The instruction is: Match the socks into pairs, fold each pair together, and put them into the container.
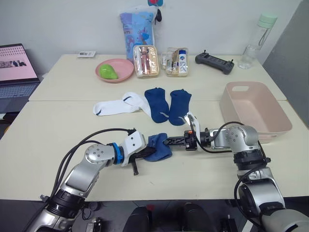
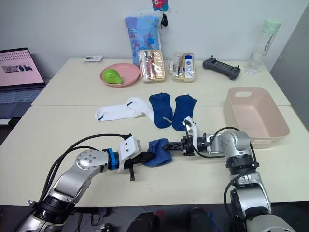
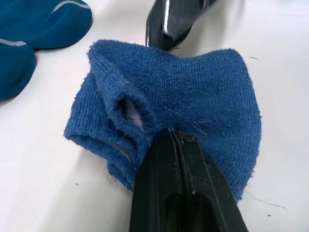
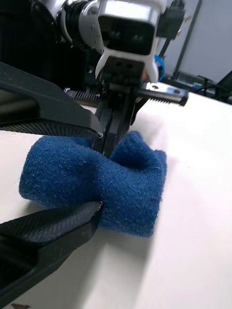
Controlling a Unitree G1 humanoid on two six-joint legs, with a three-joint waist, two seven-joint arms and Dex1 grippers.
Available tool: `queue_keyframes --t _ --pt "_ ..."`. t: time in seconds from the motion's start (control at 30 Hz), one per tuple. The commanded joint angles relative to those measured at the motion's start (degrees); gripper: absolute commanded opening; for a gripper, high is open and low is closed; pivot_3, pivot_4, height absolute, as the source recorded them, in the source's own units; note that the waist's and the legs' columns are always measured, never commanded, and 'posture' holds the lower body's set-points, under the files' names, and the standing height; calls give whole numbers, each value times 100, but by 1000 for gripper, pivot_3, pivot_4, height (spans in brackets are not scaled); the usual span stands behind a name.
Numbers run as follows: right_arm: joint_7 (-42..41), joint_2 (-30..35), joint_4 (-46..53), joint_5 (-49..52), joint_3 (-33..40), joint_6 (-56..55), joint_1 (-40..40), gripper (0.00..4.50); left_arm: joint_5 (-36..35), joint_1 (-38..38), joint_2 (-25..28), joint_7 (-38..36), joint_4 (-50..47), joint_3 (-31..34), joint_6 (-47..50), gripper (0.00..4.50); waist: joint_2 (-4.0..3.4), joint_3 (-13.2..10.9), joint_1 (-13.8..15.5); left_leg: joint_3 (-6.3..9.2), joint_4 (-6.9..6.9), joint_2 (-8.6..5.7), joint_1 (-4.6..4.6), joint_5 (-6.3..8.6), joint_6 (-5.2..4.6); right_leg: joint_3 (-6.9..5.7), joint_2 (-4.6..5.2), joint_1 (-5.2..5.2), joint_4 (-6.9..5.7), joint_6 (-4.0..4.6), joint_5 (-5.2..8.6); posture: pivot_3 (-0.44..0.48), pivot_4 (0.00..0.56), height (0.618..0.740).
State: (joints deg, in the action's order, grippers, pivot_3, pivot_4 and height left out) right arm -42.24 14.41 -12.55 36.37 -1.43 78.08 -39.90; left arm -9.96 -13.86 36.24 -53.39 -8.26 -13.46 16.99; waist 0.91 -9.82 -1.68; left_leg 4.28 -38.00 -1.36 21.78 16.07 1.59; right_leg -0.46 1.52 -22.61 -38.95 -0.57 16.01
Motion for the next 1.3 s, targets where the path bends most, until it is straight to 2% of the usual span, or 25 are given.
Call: queue_keyframes --t 0.03,0.07,0.17,0.33,0.67,0.77,0.93,1.07,1.3 --pt "-23 -50 102 -18 -135 -185 -17 2198 84 -4 5 -27 28 -33 26 0 0 0 0 0 0 0 0 0 0 0 0 0 0 0 0 0 150 740" --pt "-51 -53 114 -15 -162 -218 -15 2198 83 -5 9 -30 36 -28 24 0 0 0 0 0 0 0 0 0 0 -1 0 0 0 0 0 0 150 740" --pt "2 -114 57 -31 -146 -212 -34 2724 91 -5 13 -25 52 -20 14 0 0 0 0 0 0 0 0 0 0 0 0 0 0 0 0 0 150 740" --pt "48 -2 -156 -264 -208 -455 -127 4441 69 16 26 -29 48 13 7 0 0 0 0 0 0 0 -1 0 0 0 0 0 -1 0 0 0 150 740" --pt "213 -9 -131 -521 -534 -753 -135 4478 52 45 5 -15 36 21 -5 0 0 2 0 1 0 0 -5 0 0 -1 0 3 -1 0 0 0 150 740" --pt "242 -142 -154 -375 -346 -562 -190 4478 46 51 1 -11 47 37 -7 0 -1 3 -3 1 0 0 -9 0 0 -1 -1 6 -3 0 0 0 150 740" --pt "72 -219 471 189 -300 330 36 4478 52 67 7 -6 51 45 -30 0 -2 2 1 3 2 1 -5 0 0 -2 -1 4 0 0 0 0 150 740" --pt "184 -237 583 103 -458 296 233 4478 40 47 -22 5 45 37 -19 0 -1 3 1 1 2 1 -3 0 0 1 0 1 0 0 0 0 150 740" --pt "586 -513 252 6 -120 198 197 4478 -94 142 -45 6 -101 108 86 0 -2 4 -9 1 2 1 -7 0 0 0 -1 2 -1 0 0 0 150 740"
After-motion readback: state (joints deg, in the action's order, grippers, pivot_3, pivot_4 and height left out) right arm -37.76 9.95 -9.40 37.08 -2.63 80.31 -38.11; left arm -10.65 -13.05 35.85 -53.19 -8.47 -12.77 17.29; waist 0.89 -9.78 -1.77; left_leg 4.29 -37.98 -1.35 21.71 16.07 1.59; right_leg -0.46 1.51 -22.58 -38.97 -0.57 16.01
